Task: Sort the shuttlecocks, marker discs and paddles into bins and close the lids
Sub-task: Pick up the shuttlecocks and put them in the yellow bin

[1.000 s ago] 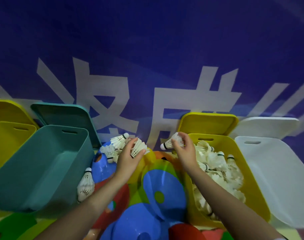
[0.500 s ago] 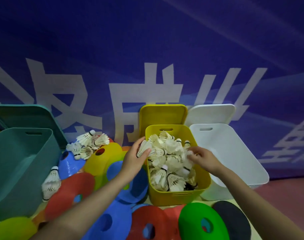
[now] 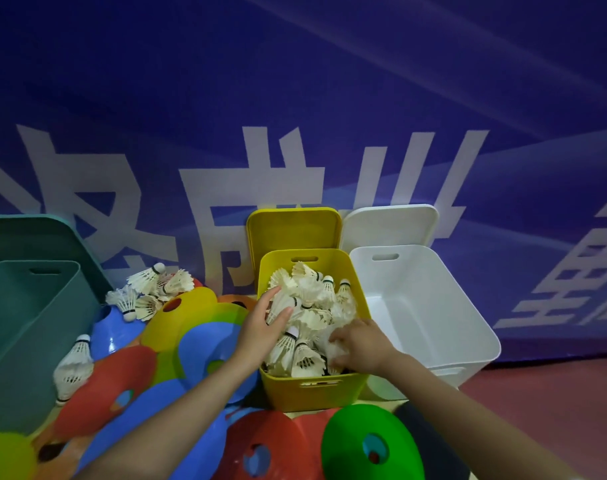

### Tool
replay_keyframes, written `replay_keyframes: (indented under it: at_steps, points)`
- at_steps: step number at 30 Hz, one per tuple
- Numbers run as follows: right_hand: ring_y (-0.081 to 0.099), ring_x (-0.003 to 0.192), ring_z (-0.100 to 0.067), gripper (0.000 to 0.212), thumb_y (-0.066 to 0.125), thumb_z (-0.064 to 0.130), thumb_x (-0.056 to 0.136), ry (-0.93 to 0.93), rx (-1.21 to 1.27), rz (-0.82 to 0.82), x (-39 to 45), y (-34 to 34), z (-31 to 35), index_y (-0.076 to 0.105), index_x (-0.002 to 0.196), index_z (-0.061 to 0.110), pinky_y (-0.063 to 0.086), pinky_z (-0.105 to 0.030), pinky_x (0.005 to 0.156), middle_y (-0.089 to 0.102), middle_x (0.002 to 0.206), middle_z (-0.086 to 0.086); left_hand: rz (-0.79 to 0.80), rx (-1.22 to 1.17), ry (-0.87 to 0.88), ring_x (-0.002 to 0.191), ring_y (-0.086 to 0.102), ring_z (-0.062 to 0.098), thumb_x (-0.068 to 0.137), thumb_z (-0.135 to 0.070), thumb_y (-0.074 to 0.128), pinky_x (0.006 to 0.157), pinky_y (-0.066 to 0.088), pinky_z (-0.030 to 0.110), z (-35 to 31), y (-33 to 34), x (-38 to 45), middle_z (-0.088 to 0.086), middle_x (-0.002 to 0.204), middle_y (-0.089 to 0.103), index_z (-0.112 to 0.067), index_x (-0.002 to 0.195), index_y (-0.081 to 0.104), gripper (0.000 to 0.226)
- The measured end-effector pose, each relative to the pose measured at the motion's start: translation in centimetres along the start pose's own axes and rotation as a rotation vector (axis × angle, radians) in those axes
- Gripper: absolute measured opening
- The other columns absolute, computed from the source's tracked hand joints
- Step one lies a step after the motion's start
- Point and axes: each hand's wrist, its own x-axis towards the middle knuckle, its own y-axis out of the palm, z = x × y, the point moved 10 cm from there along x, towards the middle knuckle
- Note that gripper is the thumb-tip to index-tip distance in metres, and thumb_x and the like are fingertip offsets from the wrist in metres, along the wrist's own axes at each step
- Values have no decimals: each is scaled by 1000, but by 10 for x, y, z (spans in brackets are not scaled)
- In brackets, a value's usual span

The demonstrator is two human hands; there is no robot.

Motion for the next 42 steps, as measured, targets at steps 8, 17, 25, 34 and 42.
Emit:
replay_keyframes:
  at_steps: [8, 17, 25, 34, 42]
  points:
    - [43, 122, -19, 53, 43, 56, 89, 100, 351, -409, 2, -35, -46, 57, 126, 21, 36, -33, 101, 57, 126, -1, -29, 15, -20, 133, 38, 14, 92, -36, 59, 103, 40, 33, 3, -8, 24, -6, 144, 43, -31, 141, 40, 53]
    - [43, 130, -26, 49, 42, 21, 99, 405, 635, -416, 49, -23, -90, 32, 146, 15, 35, -35, 104, 45, 142, -9, -37, 118, -13, 133, 39, 16, 92, -36, 59, 106, 39, 38, -5, -2, 87, -1, 146, 41, -31, 141, 39, 54]
    - [55, 115, -20, 41, 40, 25, 101, 497, 901, -481, 50, -1, -112, 45, 141, 23, 42, -29, 91, 58, 131, -4, 28, 377, 100, 124, 46, 20, 92, -37, 57, 93, 41, 31, -20, 16, 162, 1, 139, 44, -31, 142, 38, 54]
    - [59, 96, -7, 31, 42, 27, 99, 492, 995, -512, 55, 10, -117, 58, 125, 27, 44, -24, 80, 65, 111, 5, 372, 749, 159, 128, 47, 22, 92, -43, 55, 93, 46, 34, 28, 77, 190, 0, 145, 45, -33, 144, 33, 57]
    - [59, 98, -7, 32, 41, 27, 98, 492, 1009, -515, 56, 11, -117, 58, 125, 27, 48, -29, 86, 64, 112, 7, 426, 721, 183, 123, 46, 22, 97, -38, 49, 98, 41, 36, 36, 70, 189, 2, 133, 53, -32, 140, 44, 44]
